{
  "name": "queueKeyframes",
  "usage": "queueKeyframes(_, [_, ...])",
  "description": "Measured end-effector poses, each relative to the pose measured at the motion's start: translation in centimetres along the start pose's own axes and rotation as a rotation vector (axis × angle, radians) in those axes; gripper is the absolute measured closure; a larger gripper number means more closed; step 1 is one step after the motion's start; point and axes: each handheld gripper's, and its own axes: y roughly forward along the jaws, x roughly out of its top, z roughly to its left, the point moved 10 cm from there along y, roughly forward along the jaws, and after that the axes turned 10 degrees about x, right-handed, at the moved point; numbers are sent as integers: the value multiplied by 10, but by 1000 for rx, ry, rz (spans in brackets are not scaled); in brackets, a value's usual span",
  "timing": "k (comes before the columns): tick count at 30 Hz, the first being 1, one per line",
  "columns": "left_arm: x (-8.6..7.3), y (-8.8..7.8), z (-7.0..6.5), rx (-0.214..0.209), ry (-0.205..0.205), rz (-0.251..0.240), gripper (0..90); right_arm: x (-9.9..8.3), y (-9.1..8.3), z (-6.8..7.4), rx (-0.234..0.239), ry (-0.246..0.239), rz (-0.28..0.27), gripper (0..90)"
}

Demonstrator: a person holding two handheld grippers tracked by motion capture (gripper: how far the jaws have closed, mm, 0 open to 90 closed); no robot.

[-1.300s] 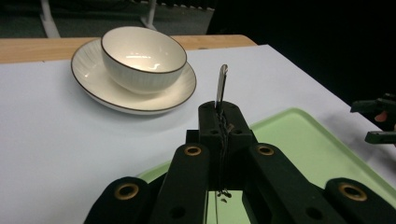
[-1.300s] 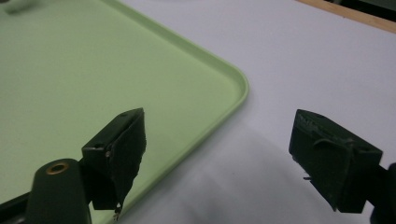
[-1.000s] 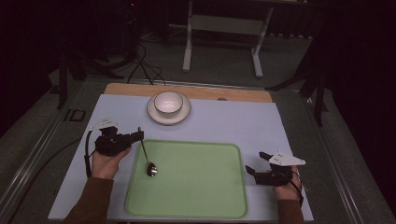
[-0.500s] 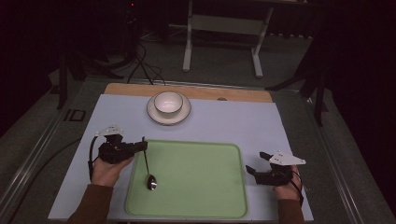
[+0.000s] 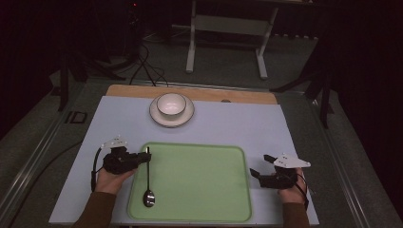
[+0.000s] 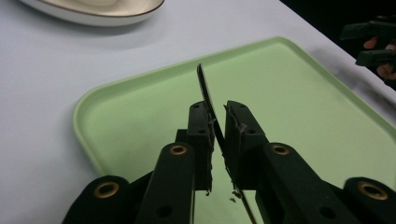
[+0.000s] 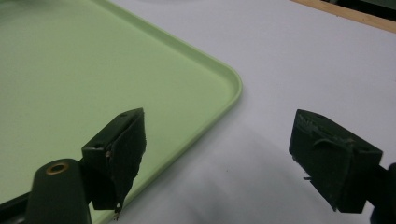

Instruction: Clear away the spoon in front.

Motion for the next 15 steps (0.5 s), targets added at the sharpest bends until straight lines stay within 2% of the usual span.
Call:
queueKeyframes(5, [-3, 4, 3, -1, 6, 11, 797, 0, 0, 0, 0, -1, 1, 184])
queueKeyframes(15, [-15, 14, 8, 13, 23, 68, 773, 0, -1, -1, -3, -1, -3, 184])
